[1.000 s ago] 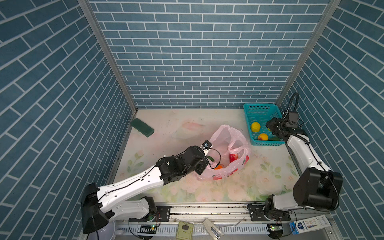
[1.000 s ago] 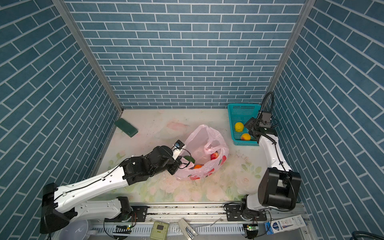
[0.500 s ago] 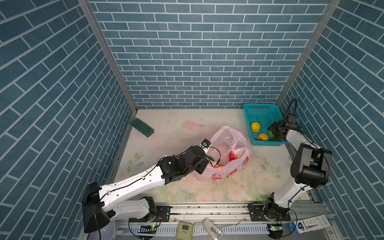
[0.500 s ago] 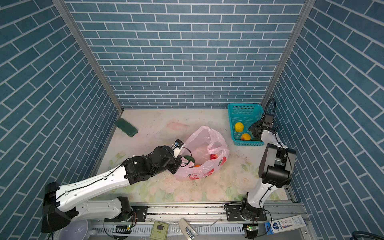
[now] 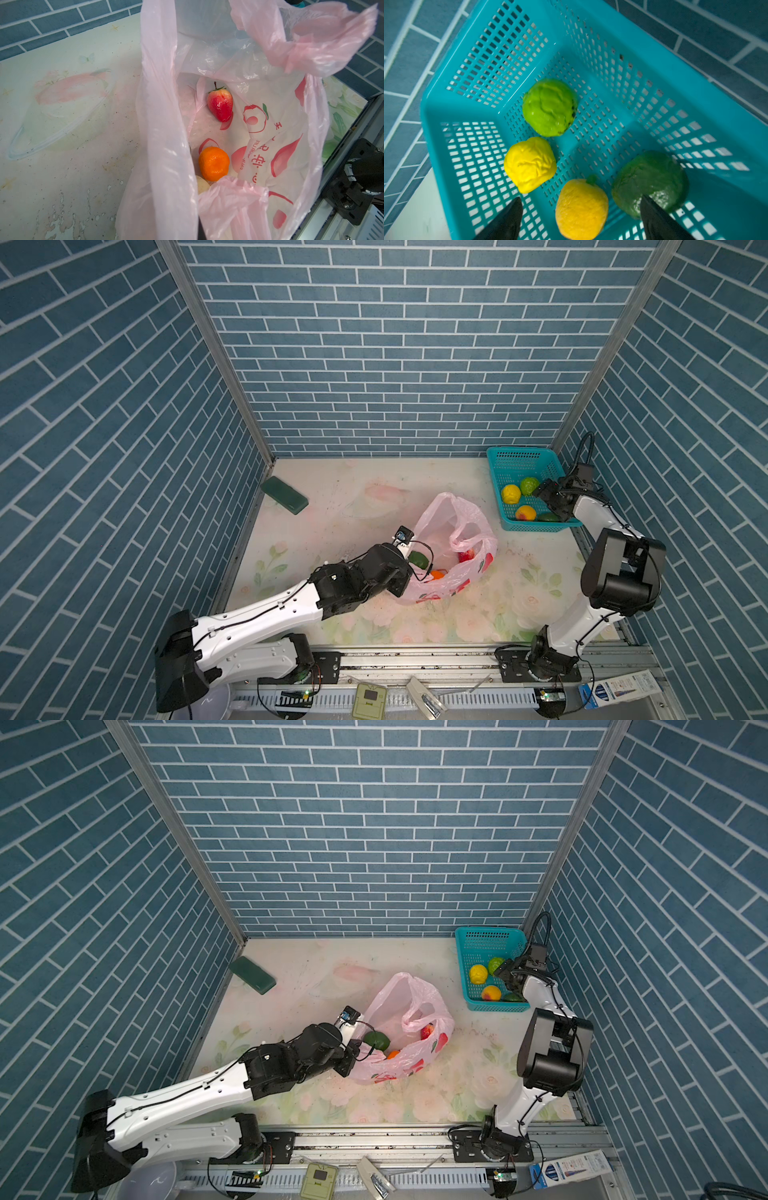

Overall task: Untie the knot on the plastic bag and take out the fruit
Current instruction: 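Open the right gripper to drop the green fruit into the basket, then move the right gripper back into the bag toward the orange and pale pear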

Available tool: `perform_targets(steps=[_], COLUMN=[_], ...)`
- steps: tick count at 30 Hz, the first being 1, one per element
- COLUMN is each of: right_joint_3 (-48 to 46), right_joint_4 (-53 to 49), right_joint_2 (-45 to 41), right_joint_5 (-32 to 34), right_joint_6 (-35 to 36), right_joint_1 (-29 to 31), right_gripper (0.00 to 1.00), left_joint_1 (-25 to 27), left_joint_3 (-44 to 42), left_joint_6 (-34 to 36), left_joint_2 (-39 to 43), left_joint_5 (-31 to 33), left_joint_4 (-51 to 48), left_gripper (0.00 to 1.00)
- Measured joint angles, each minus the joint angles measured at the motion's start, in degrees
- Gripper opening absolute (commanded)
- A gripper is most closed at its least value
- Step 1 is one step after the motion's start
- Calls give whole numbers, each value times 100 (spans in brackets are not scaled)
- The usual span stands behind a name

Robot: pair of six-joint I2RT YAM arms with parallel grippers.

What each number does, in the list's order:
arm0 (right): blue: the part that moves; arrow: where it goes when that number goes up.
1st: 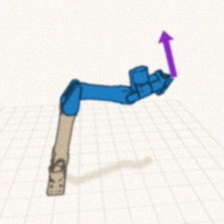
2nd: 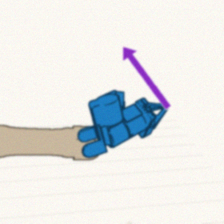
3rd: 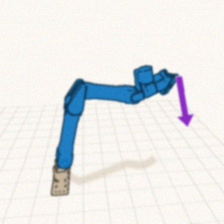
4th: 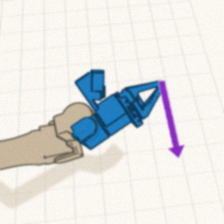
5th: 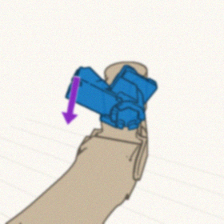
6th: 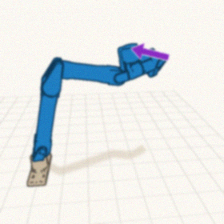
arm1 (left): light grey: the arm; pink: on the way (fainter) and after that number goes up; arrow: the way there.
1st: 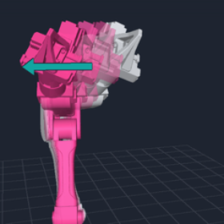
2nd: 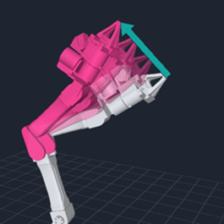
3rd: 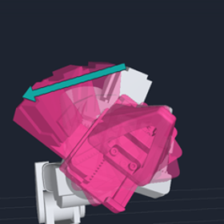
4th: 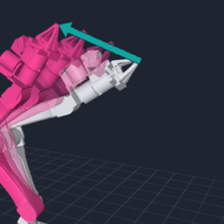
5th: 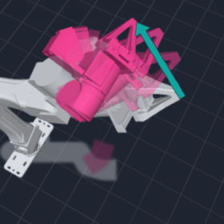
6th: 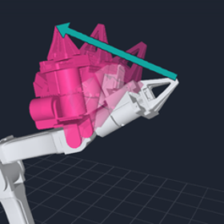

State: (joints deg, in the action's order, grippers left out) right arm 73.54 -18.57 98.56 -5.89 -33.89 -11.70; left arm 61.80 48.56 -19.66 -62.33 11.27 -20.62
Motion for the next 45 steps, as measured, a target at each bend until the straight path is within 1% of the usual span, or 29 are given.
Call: perform_targets(steps=[3,7,12,15,20,24,27,30,35,42,45], right_joint_3=[0,-9,-9,-9,-7,2,2,2,-144,-1320,-1639], right_joint_4=[-238,-603,-1174,-1497,-1945,-2144,-2203,-2194,-1952,-1491,-1419], right_joint_2=[-400,-1106,-2114,-2601,-2994,-3110,-3106,-3095,-3034,-2944,-2817], right_joint_5=[-186,-487,-992,-1309,-1569,-1596,-1578,-1578,-1580,-1506,-1403], right_joint_6=[24,33,28,26,-79,-234,-323,-341,-337,-267,-127], right_joint_1=[234,697,1471,2103,3239,4063,4529,4778,4955,5160,5287], right_gripper=[88,87,87,87,86,85,85,83,81,78,77], left_joint_1=[0,0,13,50,114,140,146,151,151,151,160], left_joint_3=[-35,-109,-245,-308,-356,-382,-382,-382,-382,-382,-380], left_joint_6=[-22,-70,-190,-262,-378,-457,-485,-496,-503,-573,-632], left_joint_2=[50,66,83,129,190,280,313,315,313,313,306], left_joint_5=[-46,-107,-146,-149,-109,-55,-9,28,72,114,107], left_joint_4=[83,227,280,299,295,295,293,293,291,295,295], left_gripper=[0,0,0,0,0,0,0,0,0,0,0])
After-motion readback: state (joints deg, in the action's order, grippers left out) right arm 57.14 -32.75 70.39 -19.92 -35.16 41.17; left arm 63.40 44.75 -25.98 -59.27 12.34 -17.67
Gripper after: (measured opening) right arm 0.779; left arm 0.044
